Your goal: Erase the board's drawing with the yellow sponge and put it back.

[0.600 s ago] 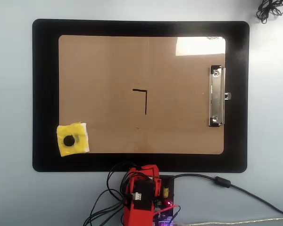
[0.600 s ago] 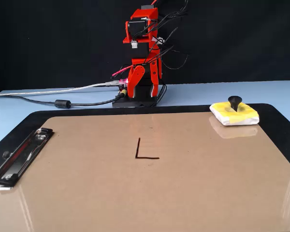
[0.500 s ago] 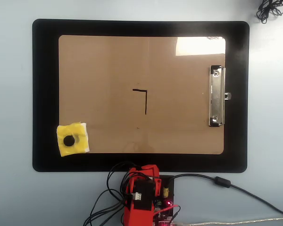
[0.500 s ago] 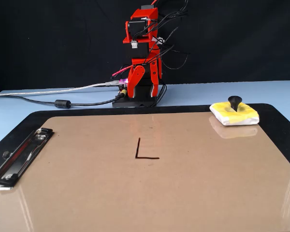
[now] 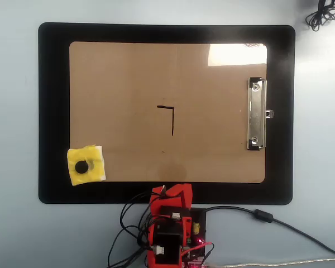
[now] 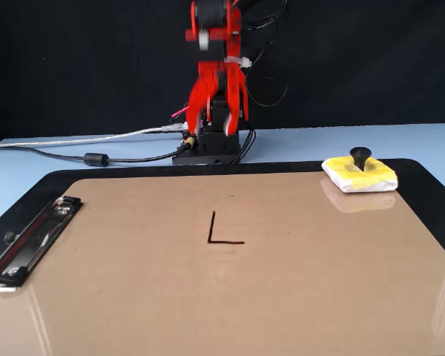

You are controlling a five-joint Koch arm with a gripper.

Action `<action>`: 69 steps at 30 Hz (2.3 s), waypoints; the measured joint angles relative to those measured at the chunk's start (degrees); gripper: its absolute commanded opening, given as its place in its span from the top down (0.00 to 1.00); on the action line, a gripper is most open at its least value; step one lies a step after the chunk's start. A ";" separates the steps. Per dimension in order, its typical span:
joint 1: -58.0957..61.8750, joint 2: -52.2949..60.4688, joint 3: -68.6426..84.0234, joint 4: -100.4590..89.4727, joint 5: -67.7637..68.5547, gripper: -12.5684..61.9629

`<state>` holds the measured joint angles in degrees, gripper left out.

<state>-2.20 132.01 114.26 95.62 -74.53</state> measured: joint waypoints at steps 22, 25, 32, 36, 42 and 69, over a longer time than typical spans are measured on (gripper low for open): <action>-62.58 -19.78 23.20 -97.73 -17.49 0.38; -62.84 -21.36 23.47 -98.96 -14.41 0.38; -62.84 -23.82 26.63 -100.28 -14.06 0.38; -62.84 -28.56 26.72 -105.64 -13.97 0.38; -61.96 -35.86 26.89 -114.43 -13.10 0.39; -46.05 -21.09 34.54 -113.03 -14.85 0.94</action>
<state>-48.25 110.92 148.80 -17.40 -89.38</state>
